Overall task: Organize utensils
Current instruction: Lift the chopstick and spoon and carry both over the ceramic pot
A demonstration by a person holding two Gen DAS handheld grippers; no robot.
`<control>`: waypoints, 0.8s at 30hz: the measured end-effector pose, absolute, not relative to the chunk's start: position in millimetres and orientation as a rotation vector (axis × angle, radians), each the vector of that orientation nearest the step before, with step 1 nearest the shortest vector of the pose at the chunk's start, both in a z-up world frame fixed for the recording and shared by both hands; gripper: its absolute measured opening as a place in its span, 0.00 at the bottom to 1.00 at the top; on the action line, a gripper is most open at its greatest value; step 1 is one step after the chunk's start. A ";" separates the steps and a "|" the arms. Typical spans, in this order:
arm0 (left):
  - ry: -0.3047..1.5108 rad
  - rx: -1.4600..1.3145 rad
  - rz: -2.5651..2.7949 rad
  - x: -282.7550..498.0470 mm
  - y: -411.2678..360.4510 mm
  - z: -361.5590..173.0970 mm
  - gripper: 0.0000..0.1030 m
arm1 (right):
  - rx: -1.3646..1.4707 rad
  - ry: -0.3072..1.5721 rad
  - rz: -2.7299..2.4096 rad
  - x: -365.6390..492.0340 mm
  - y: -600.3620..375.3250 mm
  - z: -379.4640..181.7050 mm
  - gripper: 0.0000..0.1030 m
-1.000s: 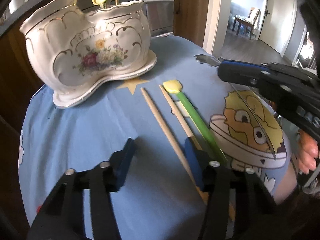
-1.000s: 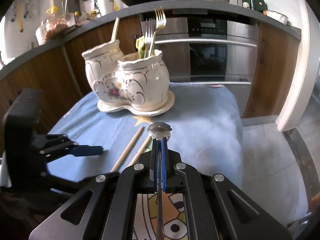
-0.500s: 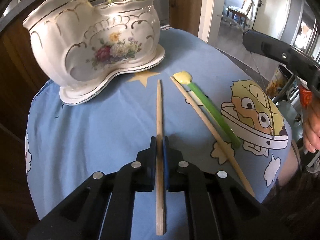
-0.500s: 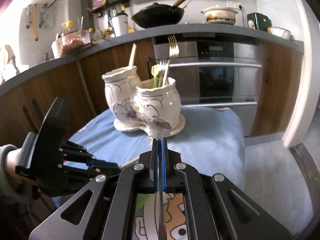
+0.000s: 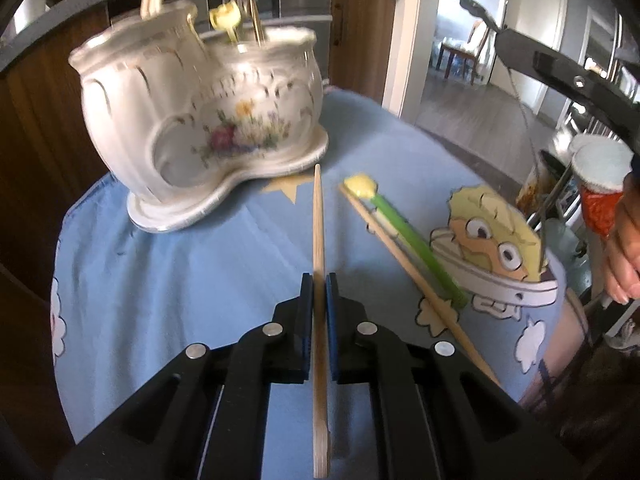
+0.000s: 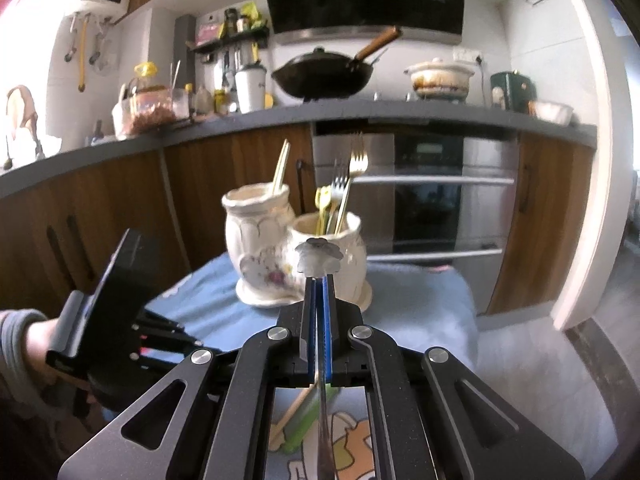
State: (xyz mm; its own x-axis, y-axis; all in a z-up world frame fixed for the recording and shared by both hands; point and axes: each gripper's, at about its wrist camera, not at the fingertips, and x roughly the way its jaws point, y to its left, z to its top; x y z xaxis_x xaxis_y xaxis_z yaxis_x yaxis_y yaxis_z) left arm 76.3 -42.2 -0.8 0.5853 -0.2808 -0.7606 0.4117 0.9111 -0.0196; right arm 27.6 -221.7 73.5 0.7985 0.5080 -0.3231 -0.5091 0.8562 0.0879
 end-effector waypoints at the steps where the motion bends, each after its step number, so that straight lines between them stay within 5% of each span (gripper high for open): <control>1: 0.839 0.160 -0.411 72.2 -37.2 5.1 0.06 | 0.002 0.331 0.539 27.2 -221.5 77.0 0.04; 24: 0.462 0.046 -0.478 62.2 1.2 99.9 0.06 | 0.038 0.247 0.505 67.1 -197.9 138.2 0.04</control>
State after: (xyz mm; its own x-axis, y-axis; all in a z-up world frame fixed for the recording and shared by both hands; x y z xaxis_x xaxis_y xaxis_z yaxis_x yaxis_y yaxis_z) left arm 62.2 1.2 99.9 0.7869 -0.4334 -0.4392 0.4541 0.8887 -0.0635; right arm 67.1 -197.9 138.2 0.8460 0.4833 -0.2252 -0.4742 0.8751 0.0968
